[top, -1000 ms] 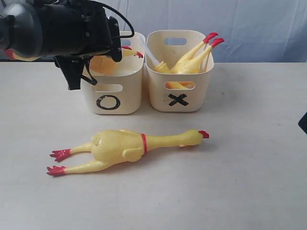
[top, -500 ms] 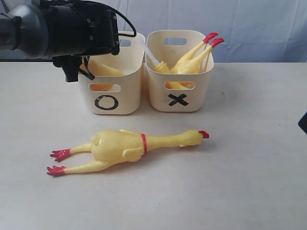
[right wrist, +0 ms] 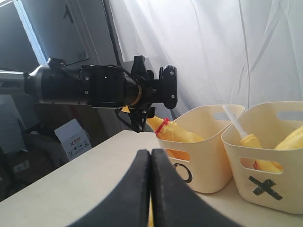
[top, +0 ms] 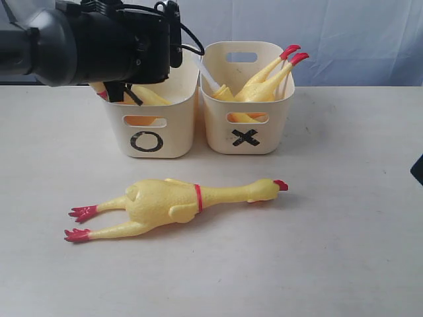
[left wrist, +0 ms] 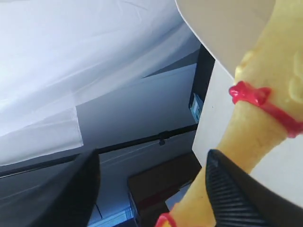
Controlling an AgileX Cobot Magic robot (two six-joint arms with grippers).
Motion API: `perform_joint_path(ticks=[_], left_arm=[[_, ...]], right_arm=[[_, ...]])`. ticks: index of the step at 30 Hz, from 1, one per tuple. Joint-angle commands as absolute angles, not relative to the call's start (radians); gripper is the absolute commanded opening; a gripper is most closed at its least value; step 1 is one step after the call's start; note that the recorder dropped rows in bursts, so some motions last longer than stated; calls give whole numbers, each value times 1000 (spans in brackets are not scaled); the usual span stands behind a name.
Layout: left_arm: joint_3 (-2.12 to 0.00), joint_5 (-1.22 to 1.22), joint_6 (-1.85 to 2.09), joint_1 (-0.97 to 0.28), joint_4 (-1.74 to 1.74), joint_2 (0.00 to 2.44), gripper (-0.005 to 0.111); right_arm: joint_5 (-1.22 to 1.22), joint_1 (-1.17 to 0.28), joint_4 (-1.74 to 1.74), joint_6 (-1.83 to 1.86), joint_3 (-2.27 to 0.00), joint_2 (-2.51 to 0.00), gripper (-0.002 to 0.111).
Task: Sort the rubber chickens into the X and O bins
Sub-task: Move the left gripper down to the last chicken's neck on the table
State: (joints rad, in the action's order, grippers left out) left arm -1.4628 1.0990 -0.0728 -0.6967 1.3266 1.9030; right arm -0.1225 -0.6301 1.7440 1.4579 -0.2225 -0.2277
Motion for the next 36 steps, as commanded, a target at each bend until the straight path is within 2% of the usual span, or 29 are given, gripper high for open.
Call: perform_joint_path(ticks=[1, 3, 4, 6, 9, 12, 17, 28, 36], left_arm=[[-1468, 1040, -156, -733, 1286, 1849, 61], [-1468, 987, -183, -743, 1160, 1800, 55], [-1468, 954, -180, -743, 1062, 1762, 46], [-1468, 932, -178, -743, 952, 1715, 37], [-1468, 910, -81, -743, 733, 1657, 32], [-1455, 899, 196, -746, 358, 1629, 32], [-1382, 878, 542, -759, 85, 1654, 35], [-1341, 713, 587, -759, -72, 1788, 58], [-1341, 708, 702, -759, -101, 1903, 59]], right_arm=[[-125, -628, 1744, 1461, -221, -224, -1], [-125, -628, 1744, 1461, -221, -224, -1], [-125, -628, 1744, 1461, -221, -224, -1], [-125, -628, 1744, 1461, -221, -224, -1], [-125, -628, 1744, 1461, -221, -224, -1], [-125, -628, 1744, 1461, -221, -224, -1], [-125, -628, 1744, 1461, -221, -224, -1], [-125, -628, 1744, 1461, -221, -224, -1], [-127, -628, 1744, 1461, -221, -224, -1]])
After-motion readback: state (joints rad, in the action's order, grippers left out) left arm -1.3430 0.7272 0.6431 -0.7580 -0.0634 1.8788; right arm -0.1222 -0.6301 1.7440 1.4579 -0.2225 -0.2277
